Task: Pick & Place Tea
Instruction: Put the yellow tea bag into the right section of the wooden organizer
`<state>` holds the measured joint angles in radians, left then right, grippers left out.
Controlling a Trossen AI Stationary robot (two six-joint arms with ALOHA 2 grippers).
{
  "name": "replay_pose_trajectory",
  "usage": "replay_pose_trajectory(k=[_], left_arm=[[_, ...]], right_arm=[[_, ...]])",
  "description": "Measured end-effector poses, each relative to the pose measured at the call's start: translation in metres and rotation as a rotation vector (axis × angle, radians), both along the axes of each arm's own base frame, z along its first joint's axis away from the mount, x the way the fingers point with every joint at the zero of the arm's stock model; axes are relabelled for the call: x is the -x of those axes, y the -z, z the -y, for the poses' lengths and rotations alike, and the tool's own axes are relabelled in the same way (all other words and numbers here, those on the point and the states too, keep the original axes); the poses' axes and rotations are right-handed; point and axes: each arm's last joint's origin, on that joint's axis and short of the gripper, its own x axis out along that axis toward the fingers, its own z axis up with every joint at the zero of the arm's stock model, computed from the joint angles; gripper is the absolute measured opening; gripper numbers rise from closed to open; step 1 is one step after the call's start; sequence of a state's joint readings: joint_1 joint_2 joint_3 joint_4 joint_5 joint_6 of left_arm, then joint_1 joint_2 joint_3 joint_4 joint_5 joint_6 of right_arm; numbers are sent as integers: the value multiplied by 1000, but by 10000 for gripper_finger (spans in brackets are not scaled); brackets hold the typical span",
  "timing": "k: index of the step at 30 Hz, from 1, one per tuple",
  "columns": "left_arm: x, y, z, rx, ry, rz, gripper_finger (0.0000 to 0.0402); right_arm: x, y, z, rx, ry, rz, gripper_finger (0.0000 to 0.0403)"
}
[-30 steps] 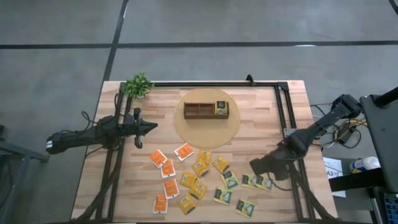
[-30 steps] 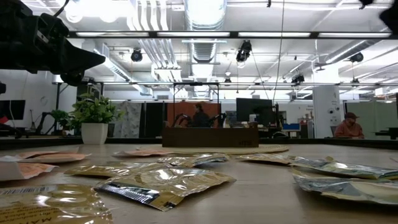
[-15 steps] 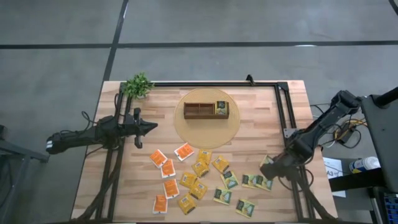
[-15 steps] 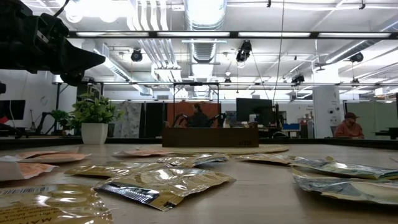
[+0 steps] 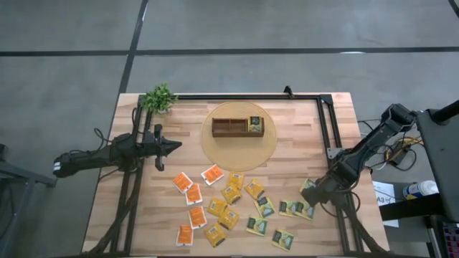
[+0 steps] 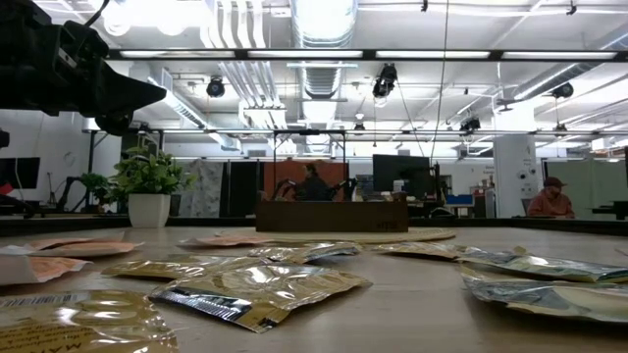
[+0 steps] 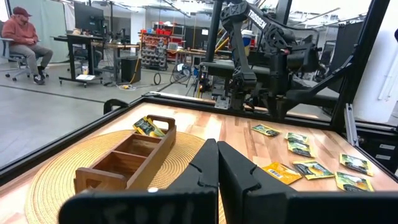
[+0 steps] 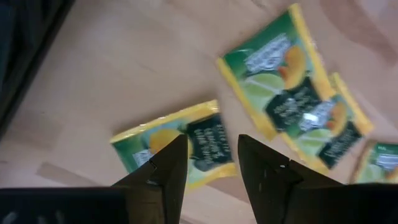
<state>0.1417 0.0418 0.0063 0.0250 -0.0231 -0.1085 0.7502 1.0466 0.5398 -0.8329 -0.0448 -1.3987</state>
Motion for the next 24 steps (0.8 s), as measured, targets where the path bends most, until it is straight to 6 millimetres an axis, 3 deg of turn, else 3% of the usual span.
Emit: replay_pose_trajectory(k=[9, 20, 24], left_arm=[[0, 0, 0, 0, 0, 0, 0], [0, 0, 0, 0, 0, 0, 0], [0, 0, 0, 0, 0, 0, 0]], right_arm=[[-2, -3, -2, -11, -50, 20, 139], [-13, 8, -13, 2, -58, 8, 140], [-15, 7, -15, -18, -60, 31, 154]])
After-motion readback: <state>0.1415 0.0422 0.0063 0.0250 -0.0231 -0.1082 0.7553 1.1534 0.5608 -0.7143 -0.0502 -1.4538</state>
